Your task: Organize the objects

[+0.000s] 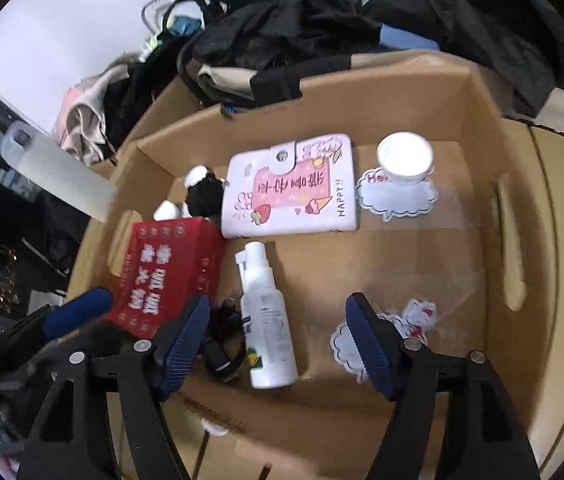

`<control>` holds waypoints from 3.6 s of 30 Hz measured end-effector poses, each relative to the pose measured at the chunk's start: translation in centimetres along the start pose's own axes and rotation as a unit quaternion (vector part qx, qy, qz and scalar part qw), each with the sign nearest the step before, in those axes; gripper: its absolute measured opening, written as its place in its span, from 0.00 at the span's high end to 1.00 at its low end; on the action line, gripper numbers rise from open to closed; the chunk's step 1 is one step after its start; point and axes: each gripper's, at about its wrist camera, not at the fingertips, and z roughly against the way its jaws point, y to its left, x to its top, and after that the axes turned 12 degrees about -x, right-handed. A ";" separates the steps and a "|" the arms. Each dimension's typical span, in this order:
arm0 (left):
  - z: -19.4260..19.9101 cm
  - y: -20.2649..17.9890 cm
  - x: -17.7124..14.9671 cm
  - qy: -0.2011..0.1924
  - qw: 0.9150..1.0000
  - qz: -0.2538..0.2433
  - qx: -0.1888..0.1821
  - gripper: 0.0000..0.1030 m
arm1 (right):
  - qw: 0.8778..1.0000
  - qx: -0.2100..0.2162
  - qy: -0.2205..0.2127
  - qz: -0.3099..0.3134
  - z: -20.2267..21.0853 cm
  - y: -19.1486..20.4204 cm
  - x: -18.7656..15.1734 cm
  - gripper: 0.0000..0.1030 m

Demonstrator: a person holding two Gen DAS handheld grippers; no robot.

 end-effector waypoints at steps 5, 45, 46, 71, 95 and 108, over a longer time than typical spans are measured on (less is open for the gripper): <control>3.2 -0.2 0.4 -0.001 0.997 0.023 0.071 0.23 | 0.998 -0.044 -0.032 0.015 5.5 -0.3 -0.6 0.28; 21.1 -15.7 -28.8 -0.097 0.985 -0.074 0.121 0.00 | 0.978 -0.102 -0.155 0.095 23.6 0.7 -36.7 0.20; 20.7 -15.5 -29.0 -0.090 0.986 -0.071 0.117 0.00 | 0.978 -0.101 -0.159 0.093 23.7 0.6 -36.7 0.20; 1.0 -3.7 -12.6 0.003 0.995 -0.058 0.078 0.27 | 0.970 -0.105 -0.112 0.188 5.1 2.8 -14.6 0.42; -3.5 -2.2 -11.7 0.036 0.995 -0.032 0.084 0.77 | 0.986 -0.050 -0.102 0.119 5.1 -0.9 -14.1 0.95; 5.7 -0.8 -14.7 -0.056 0.995 0.031 0.071 0.77 | 0.989 -0.118 -0.089 0.028 1.0 1.9 -13.3 0.38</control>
